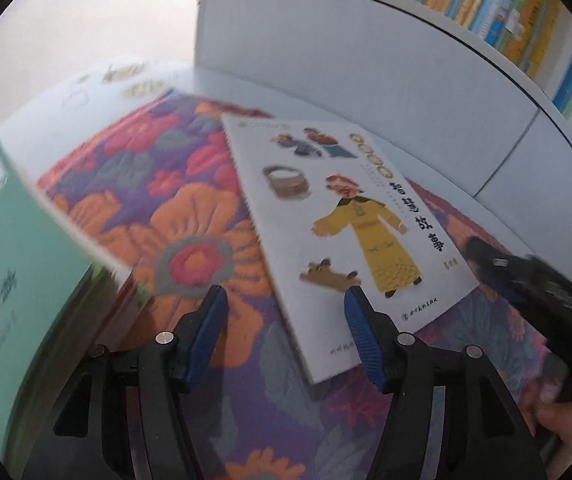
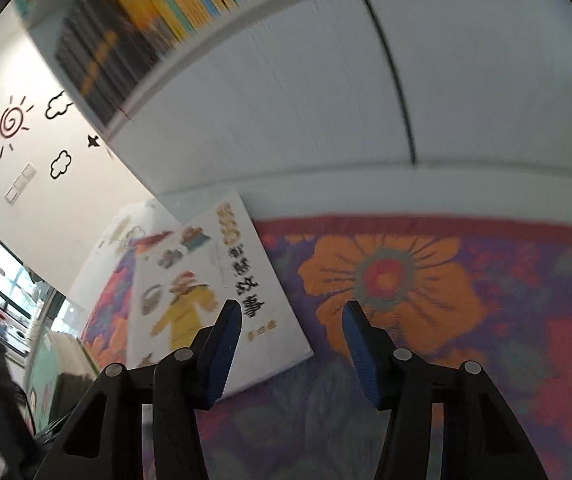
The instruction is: Organize books
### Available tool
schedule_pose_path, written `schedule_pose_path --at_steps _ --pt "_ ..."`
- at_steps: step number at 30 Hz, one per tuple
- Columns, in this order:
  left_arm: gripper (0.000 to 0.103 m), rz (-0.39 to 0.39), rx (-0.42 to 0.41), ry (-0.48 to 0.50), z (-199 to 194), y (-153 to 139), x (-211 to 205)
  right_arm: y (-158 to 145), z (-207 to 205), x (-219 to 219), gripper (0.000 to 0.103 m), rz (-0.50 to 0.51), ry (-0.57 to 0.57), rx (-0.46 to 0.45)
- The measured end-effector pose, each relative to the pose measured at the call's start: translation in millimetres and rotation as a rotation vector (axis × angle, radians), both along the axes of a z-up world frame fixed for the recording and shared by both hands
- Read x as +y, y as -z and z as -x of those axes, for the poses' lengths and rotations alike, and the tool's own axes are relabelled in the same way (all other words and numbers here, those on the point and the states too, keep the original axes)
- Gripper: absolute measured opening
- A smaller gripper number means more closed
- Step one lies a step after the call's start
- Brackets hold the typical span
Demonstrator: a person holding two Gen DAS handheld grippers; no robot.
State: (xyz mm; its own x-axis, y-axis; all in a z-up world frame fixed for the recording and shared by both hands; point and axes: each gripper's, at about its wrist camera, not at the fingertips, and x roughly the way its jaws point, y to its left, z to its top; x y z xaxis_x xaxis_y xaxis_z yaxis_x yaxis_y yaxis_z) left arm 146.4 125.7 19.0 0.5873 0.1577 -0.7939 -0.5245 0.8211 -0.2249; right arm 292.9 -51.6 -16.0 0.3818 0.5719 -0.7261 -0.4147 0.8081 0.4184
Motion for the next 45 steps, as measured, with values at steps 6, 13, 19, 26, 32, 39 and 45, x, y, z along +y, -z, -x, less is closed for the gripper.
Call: schedule_pose_path --at_steps 6,13,19,26,32,39,45 --pt "0.059 0.024 0.032 0.086 -10.1 -1.1 -7.0 3.7 1.9 18.7 0.053 -0.026 -0.076 0.028" --pt "0.058 0.030 0.100 0.191 1.1 -5.4 -24.1 -0.7 18.7 4.3 0.054 -0.049 -0.088 0.141" --pt "0.057 -0.001 0.125 0.287 41.2 -5.4 -58.3 -11.2 65.0 -9.5 0.054 0.021 -0.110 0.154" --pt "0.057 -0.040 0.124 0.394 112.9 -12.3 -99.2 -19.7 140.0 -43.6 0.053 0.073 -0.089 0.153" --pt "0.057 -0.031 0.110 0.470 172.2 -21.0 -116.8 -32.4 214.4 -66.4 0.053 0.091 -0.086 0.146" --pt "0.057 -0.045 0.082 0.508 213.0 -30.0 -123.8 -29.3 276.1 -83.7 0.053 0.100 -0.147 0.214" --pt "0.056 -0.004 0.125 0.497 196.1 -14.2 -103.4 -16.1 265.5 -92.4 0.053 0.065 -0.167 0.256"
